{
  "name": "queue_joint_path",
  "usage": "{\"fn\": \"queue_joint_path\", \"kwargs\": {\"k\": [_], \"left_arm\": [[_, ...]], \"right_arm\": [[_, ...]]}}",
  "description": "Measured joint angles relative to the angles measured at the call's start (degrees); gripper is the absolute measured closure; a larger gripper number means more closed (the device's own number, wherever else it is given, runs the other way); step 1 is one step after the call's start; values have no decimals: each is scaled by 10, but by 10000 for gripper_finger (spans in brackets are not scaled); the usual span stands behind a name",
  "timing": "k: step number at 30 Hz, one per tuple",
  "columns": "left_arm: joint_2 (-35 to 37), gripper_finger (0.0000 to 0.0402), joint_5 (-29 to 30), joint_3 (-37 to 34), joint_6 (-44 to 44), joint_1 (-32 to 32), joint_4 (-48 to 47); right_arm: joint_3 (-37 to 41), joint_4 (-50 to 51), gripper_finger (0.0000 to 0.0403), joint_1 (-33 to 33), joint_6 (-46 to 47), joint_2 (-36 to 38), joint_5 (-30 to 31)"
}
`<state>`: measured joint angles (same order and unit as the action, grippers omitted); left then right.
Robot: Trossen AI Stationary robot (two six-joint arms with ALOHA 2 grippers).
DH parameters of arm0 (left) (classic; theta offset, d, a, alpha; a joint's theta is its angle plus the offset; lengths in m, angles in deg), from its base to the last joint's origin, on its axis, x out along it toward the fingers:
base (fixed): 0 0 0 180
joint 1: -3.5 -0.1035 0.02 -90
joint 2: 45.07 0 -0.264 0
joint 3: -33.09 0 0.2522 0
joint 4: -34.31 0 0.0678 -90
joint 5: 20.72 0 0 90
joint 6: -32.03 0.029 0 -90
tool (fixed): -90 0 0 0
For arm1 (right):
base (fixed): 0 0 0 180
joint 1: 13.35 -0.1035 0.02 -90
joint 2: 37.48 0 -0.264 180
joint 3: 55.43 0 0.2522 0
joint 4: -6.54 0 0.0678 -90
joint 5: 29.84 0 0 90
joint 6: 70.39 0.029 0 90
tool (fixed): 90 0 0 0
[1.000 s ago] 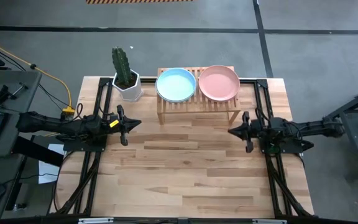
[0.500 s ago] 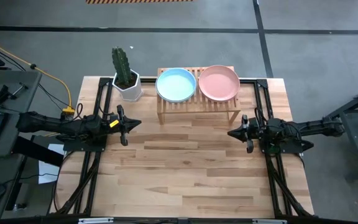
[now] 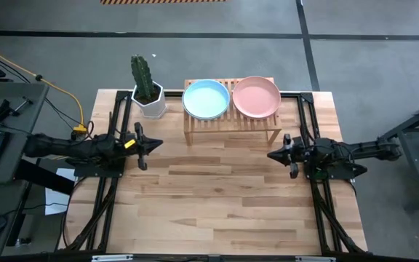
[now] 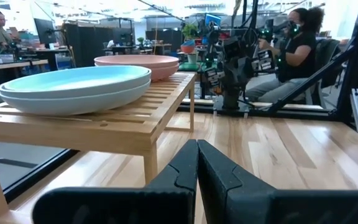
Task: Place and stack plates onto a shelf
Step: Return to Home Position
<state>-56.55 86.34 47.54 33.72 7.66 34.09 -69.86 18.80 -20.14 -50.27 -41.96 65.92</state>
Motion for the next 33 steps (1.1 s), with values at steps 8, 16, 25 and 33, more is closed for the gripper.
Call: {"fn": "queue_joint_path", "kwargs": {"k": [8, 16, 25, 33], "left_arm": [[84, 402, -3, 0, 0, 0, -102], [112, 402, -9, 0, 0, 0, -108], [113, 402, -13, 0, 0, 0, -107], [113, 401, -13, 0, 0, 0, -107]], "right_arm": [[0, -20, 402, 0, 0, 44, 0], [1, -4, 402, 0, 0, 44, 1], [1, -4, 402, 0, 0, 44, 0], [1, -4, 402, 0, 0, 42, 0]]}}
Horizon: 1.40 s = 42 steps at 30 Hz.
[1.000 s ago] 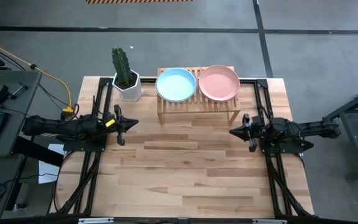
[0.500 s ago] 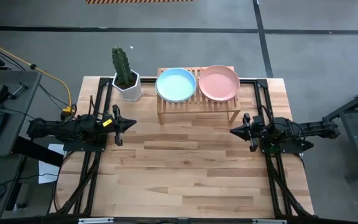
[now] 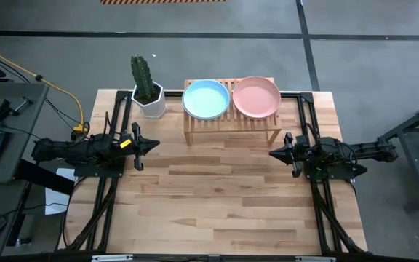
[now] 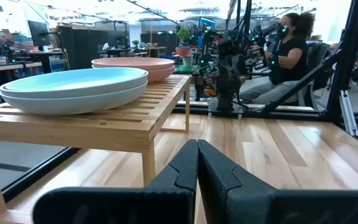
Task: Place and stack plates onto a shelf
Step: Return to Home Position
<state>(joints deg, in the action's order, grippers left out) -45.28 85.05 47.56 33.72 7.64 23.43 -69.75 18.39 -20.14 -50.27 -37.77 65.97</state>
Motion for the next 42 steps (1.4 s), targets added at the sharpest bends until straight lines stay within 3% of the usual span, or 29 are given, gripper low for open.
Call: {"fn": "queue_joint_path", "kwargs": {"k": [17, 31, 42], "left_arm": [[-2, 402, 0, 0, 0, 0, 0], [-2, 401, 0, 0, 0, 0, 0], [-2, 402, 0, 0, 0, 0, 0]], "right_arm": [[0, 0, 402, 0, -1, -4, 0], [1, 0, 402, 0, -150, -4, 0], [1, 0, 402, 0, -72, -4, 0]]}}
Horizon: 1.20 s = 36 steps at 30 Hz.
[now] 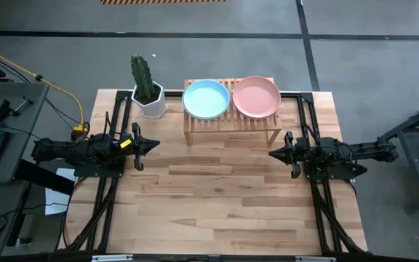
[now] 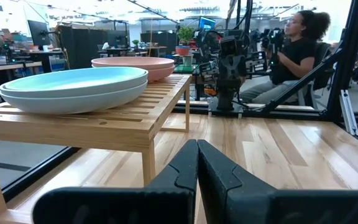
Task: Place and stack plates onto a shelf
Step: Return to Home Position
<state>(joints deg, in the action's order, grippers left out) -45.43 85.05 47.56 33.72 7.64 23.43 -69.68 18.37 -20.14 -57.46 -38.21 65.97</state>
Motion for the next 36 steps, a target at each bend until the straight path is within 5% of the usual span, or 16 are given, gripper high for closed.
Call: {"fn": "queue_joint_path", "kwargs": {"k": [36], "left_arm": [[0, 402, 0, 0, 0, 0, 0]], "right_arm": [[0, 0, 402, 0, 21, 0, 0]]}}
